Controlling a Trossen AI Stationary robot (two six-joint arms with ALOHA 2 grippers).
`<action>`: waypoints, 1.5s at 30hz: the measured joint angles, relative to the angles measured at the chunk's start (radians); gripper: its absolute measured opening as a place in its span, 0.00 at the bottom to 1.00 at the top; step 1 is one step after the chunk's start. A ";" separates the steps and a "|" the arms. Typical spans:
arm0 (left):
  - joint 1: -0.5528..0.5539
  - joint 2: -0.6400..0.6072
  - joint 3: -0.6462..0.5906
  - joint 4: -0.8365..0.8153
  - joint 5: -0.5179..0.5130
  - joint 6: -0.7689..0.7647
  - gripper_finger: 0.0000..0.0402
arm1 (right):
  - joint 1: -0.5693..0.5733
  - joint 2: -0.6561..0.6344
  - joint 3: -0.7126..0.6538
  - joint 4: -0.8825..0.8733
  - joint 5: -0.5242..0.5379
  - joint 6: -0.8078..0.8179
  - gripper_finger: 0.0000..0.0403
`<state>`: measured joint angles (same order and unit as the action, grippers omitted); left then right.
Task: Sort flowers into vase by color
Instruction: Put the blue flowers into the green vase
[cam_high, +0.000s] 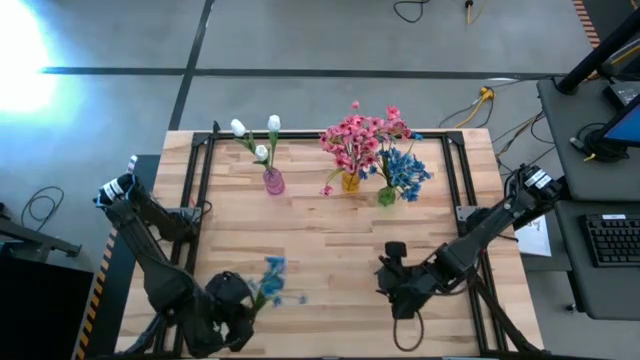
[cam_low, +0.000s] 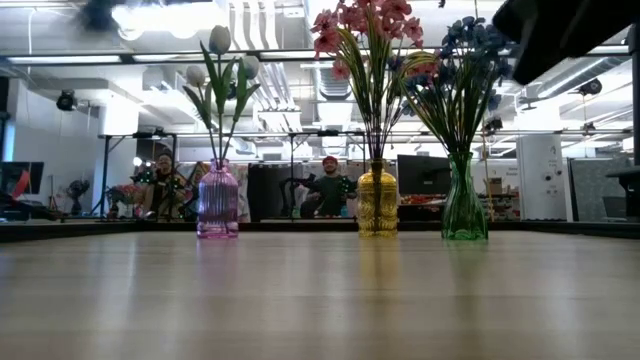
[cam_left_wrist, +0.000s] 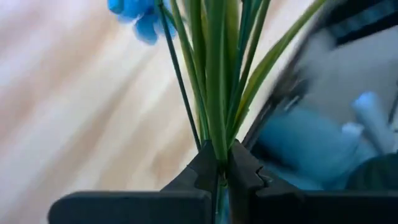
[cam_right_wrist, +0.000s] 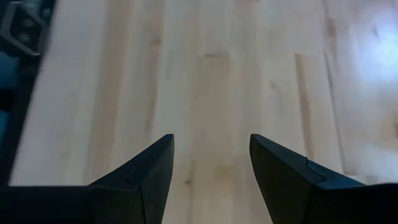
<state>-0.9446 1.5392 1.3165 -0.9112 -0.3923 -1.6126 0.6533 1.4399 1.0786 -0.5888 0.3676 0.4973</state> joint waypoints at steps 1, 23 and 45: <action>0.007 -0.002 0.029 0.004 -0.075 0.077 0.00 | 0.012 0.000 0.000 0.007 0.012 0.000 0.50; 0.374 0.016 0.158 0.469 -0.045 1.490 0.00 | 0.058 0.002 -0.194 1.167 0.341 -0.545 0.50; 0.460 0.029 0.051 0.710 -0.122 1.477 0.00 | -0.125 0.002 -0.196 1.410 0.166 -0.549 0.68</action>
<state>-0.4846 1.5685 1.3674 -0.2008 -0.5144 -0.1360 0.5285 1.4418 0.8827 0.8214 0.5335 -0.0518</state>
